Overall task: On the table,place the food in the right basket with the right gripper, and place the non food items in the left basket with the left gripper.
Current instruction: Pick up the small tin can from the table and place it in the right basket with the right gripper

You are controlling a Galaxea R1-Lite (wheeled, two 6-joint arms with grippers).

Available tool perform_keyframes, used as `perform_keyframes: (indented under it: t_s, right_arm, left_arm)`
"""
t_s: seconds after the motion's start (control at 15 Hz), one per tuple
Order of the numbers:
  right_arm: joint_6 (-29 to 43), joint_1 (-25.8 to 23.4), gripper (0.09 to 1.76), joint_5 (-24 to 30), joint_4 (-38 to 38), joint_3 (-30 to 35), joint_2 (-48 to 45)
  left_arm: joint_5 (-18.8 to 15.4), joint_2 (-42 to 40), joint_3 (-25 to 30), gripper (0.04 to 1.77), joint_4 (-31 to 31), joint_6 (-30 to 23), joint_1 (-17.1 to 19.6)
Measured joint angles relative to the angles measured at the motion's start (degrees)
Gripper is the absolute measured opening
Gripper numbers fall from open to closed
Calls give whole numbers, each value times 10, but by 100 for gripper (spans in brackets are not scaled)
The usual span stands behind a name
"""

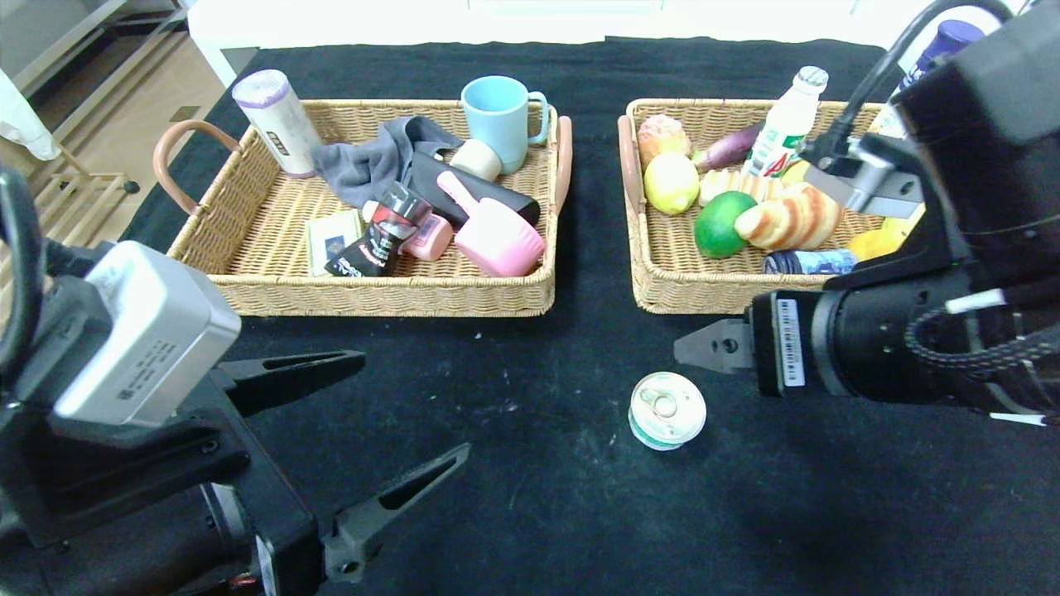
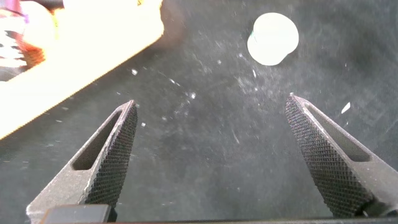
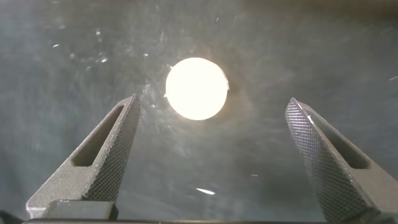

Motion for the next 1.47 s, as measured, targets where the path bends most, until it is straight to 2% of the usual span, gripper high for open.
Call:
perform_keyframes:
  t_s: [0.2, 0.47, 1.47]
  right_arm:
    - [28, 1, 171, -26, 25, -42, 65]
    - [39, 5, 171, -49, 28, -56, 120]
    - [59, 0, 171, -75, 28, -74, 195]
  left_arm:
    - [0, -18, -5, 172, 5, 2, 0]
    - [1, -29, -7, 172, 6, 9, 0]
    - [7, -50, -19, 172, 7, 18, 16]
